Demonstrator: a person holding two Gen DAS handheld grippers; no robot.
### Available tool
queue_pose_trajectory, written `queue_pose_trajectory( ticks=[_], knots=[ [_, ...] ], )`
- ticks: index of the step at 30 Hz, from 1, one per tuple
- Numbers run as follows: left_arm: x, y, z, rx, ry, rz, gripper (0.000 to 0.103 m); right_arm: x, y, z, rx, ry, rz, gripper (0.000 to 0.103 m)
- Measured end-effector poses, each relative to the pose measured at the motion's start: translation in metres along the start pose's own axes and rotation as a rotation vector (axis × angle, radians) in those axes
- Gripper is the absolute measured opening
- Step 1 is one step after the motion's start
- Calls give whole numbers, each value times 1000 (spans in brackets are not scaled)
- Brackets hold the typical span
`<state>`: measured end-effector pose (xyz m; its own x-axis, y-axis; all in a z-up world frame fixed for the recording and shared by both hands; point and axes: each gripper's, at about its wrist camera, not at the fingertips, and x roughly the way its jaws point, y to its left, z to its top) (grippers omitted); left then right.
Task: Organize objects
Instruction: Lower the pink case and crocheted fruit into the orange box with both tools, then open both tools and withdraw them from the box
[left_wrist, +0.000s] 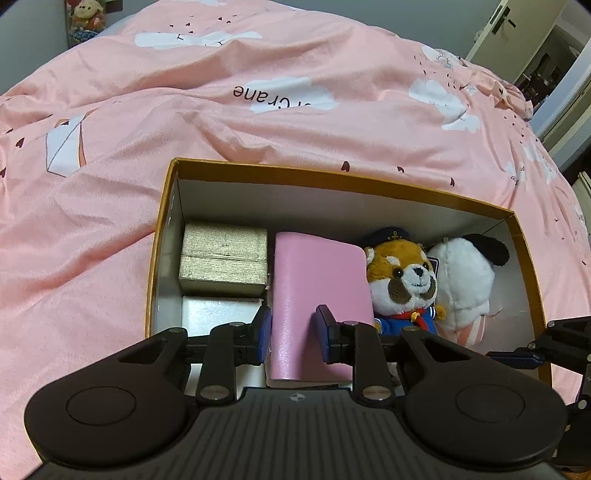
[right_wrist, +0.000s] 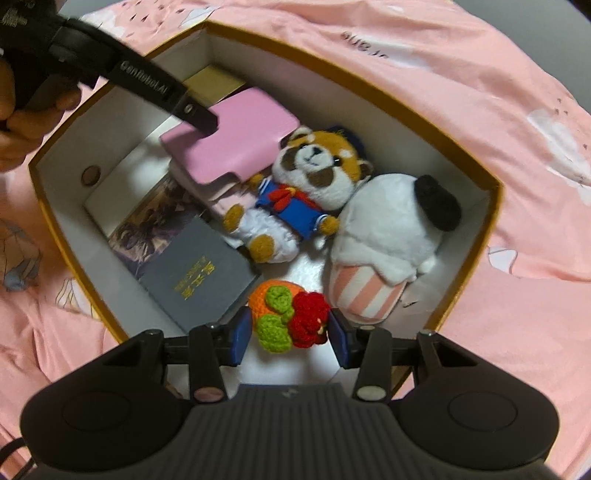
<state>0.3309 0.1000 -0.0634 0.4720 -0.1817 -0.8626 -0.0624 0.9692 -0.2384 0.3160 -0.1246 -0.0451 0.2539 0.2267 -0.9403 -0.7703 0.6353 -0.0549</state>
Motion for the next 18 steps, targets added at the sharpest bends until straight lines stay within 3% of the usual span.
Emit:
queue_pose_trajectory(
  ticks=[6, 9, 18],
  knots=[
    [-33, -9, -13, 53, -108, 4, 29, 2, 4, 3, -45, 44, -3, 47],
    [-49, -20, -22, 95, -109, -52, 29, 2, 3, 2, -41, 50, -4, 48],
    [-73, -52, -54, 188, -85, -128, 29, -9, 3, -5, 35, 29, 72, 49]
  ],
)
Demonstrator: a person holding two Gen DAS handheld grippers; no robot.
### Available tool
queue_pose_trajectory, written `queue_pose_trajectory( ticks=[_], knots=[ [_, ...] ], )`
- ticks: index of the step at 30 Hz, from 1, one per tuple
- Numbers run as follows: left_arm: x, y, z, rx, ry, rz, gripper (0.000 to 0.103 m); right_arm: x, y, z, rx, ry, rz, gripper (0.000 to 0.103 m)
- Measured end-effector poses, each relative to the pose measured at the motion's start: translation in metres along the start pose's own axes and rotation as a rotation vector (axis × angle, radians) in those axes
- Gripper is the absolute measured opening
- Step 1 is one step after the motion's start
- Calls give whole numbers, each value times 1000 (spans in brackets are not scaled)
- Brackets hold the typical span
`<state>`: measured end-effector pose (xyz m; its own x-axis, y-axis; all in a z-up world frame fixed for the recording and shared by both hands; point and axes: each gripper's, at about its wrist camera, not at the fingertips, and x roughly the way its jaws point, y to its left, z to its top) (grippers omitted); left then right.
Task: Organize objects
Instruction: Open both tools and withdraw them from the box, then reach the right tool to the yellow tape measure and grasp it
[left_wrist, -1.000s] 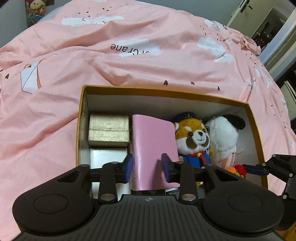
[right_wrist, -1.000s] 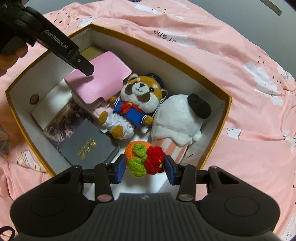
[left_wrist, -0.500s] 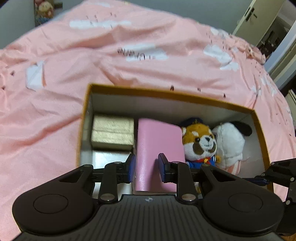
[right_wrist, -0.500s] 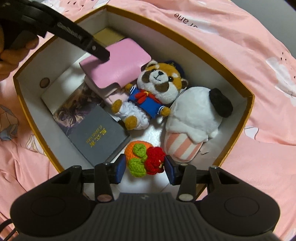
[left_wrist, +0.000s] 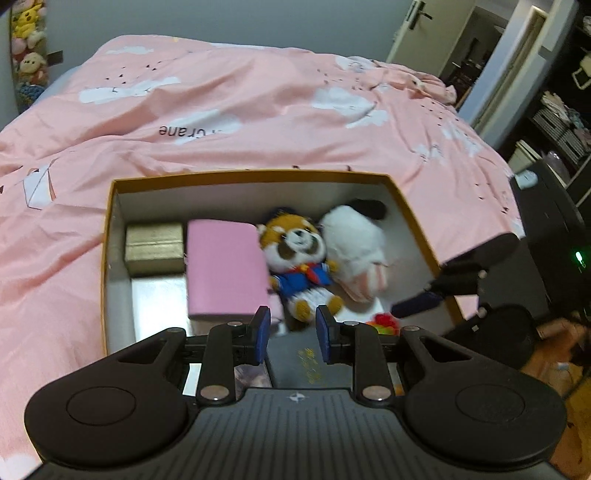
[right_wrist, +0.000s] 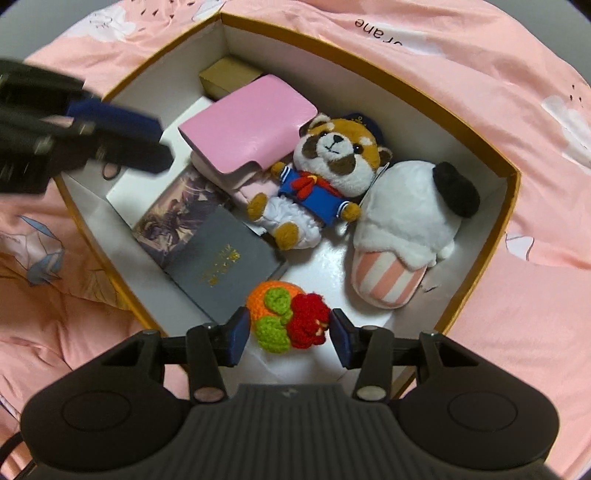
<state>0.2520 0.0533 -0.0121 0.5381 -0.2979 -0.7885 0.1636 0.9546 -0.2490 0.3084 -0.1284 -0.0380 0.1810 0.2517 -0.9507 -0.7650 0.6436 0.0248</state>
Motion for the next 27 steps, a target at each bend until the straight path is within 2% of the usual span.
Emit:
queue_pose_trajectory(
  ticks=[8, 12, 19, 22, 27],
  knots=[
    [-27, -16, -24, -3, -37, -46, 29, -37, 4, -21, 82, -112, 22, 50],
    [-33, -26, -41, 23, -43, -32, 29, -60, 9, -40, 135, -194, 46, 46],
    [-40, -43, -72, 62, -21, -69, 29, -88, 40, -88, 209, -337, -4, 45],
    [-36, -46, -86, 70, 3, -67, 29, -82, 51, -110, 252, -333, -13, 45],
    [-28, -48, -107, 71, 54, -45, 29, -54, 67, -143, 310, -258, -8, 46]
  ],
)
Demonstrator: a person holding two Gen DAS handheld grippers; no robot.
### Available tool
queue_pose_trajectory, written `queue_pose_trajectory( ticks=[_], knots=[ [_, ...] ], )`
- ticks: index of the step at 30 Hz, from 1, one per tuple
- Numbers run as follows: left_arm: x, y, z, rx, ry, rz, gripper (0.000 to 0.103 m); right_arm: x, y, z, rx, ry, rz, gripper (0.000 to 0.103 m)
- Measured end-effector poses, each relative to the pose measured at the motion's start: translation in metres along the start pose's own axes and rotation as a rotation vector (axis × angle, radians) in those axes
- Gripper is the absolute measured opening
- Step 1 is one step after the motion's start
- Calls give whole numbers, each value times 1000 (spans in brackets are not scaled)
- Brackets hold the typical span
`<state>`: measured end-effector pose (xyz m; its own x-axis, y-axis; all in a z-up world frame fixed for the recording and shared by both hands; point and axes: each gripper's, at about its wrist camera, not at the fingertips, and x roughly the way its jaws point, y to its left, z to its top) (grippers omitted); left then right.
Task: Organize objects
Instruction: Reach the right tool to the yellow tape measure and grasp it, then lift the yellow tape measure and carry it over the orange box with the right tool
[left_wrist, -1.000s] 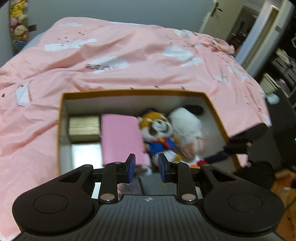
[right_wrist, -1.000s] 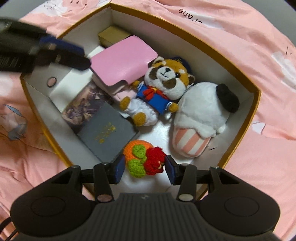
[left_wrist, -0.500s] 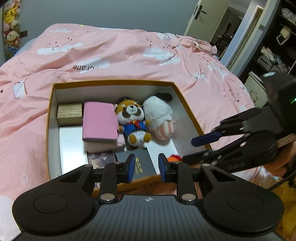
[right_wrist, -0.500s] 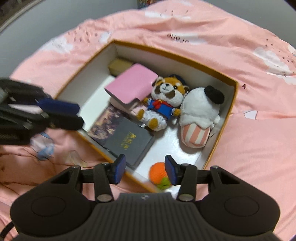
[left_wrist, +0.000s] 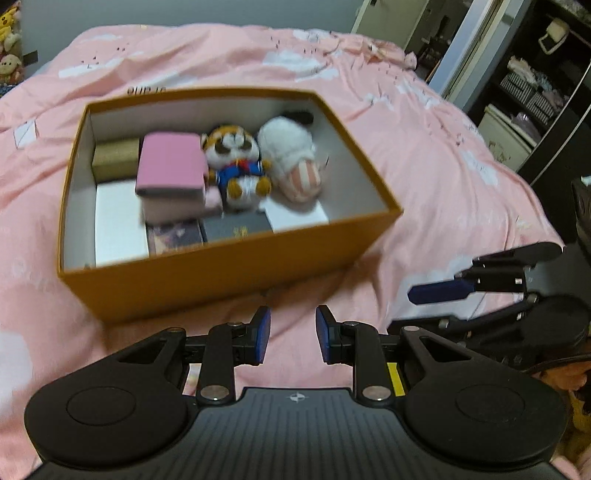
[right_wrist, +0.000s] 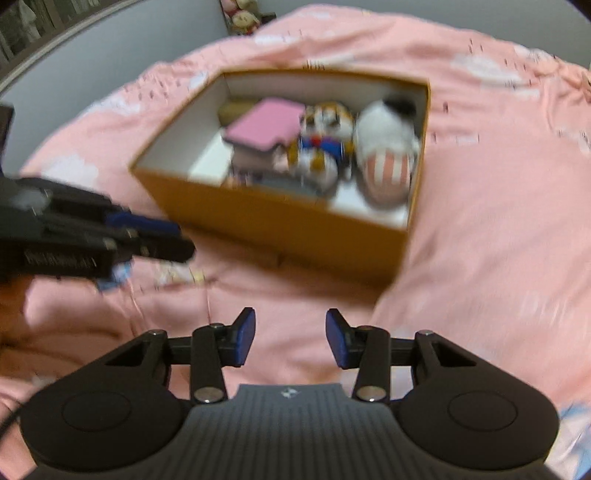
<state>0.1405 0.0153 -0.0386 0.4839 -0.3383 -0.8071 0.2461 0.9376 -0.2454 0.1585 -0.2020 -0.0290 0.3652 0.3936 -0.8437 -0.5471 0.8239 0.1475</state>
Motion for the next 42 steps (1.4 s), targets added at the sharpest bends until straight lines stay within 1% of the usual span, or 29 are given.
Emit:
queue_pose_trajectory(
  ticks=[2, 3, 6, 11, 14, 20, 26, 31, 34, 37, 39, 42],
  knots=[
    [2, -1, -6, 5, 19, 5, 29, 10, 5, -13, -30, 45, -26, 49],
    [4, -3, -10, 5, 33, 7, 29, 16, 8, -19, -54, 73, -33, 54],
    [8, -5, -18, 11, 62, 18, 29, 34, 12, -32, -110, 161, -31, 54],
    [14, -8, -27, 15, 106, 23, 29, 58, 15, -45, -201, 257, -61, 57],
    [16, -8, -28, 11, 117, 27, 29, 65, 20, -52, -257, 282, -87, 58],
    [16, -8, -28, 8, 118, 29, 29, 71, 21, -57, -282, 300, -100, 59],
    [11, -7, -26, -2, 86, 28, 29, 71, 20, -59, -282, 300, -104, 57],
    [3, -3, -23, -18, 40, 18, 29, 56, 18, -54, -261, 276, -90, 56],
    [-2, 0, -21, -31, 5, 13, 29, 36, 19, -44, -255, 229, -88, 56],
    [-11, 1, -16, -39, -46, 7, 29, 15, 18, -22, -252, 169, -71, 56],
    [-20, 3, -11, -41, -84, -3, 29, -5, 18, -13, -256, 121, -46, 56],
    [-32, 6, -1, -44, -133, -4, 29, -27, 28, 10, -279, 49, -30, 56]
  ],
)
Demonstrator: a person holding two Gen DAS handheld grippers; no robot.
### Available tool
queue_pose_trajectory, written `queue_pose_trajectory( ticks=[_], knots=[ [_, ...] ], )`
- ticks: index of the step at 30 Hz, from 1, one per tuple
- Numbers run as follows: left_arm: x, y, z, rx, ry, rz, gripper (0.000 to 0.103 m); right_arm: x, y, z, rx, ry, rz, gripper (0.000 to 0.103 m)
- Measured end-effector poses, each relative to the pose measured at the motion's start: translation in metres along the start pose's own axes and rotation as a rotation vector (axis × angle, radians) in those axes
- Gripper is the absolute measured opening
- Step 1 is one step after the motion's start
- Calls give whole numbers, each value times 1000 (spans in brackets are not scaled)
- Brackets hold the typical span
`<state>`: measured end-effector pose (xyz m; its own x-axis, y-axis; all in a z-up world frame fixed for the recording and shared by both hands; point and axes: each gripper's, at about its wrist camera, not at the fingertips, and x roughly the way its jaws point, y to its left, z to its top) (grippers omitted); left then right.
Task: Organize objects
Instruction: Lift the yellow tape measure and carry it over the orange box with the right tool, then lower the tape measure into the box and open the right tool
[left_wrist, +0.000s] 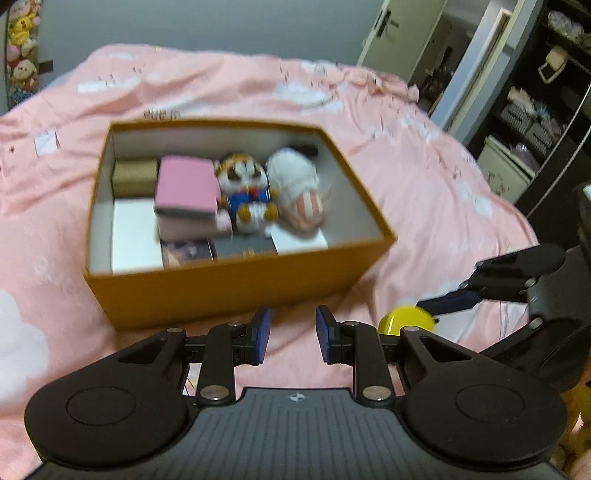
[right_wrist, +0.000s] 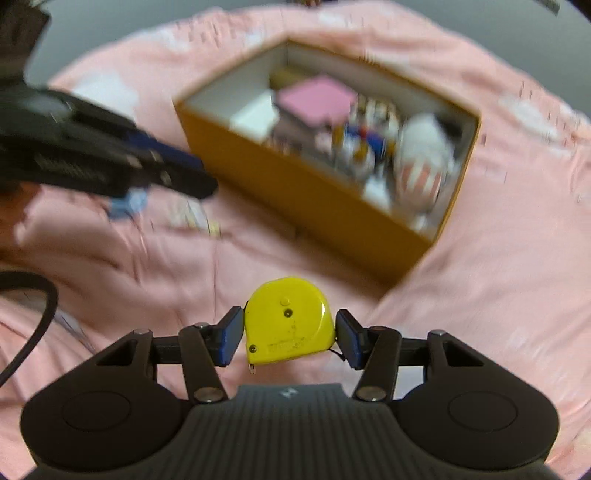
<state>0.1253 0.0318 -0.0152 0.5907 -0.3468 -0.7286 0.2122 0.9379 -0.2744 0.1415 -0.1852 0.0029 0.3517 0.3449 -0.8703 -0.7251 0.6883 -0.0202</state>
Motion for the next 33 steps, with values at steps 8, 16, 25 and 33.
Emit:
queue_pose_trajectory(
  ticks=[8, 16, 25, 33],
  knots=[
    [-3, 17, 32, -26, -80, 72, 29, -19, -20, 63, -8, -162, -87, 56],
    [14, 32, 50, -35, -112, 146, 30, 74, -66, 114, 112, -11, -70, 56],
    [36, 45, 61, -55, -97, 152, 31, 137, -70, 123, 36, 137, -124, 56],
    [38, 46, 59, -57, -101, 174, 35, 150, -64, 122, -11, 197, -152, 57]
  ],
)
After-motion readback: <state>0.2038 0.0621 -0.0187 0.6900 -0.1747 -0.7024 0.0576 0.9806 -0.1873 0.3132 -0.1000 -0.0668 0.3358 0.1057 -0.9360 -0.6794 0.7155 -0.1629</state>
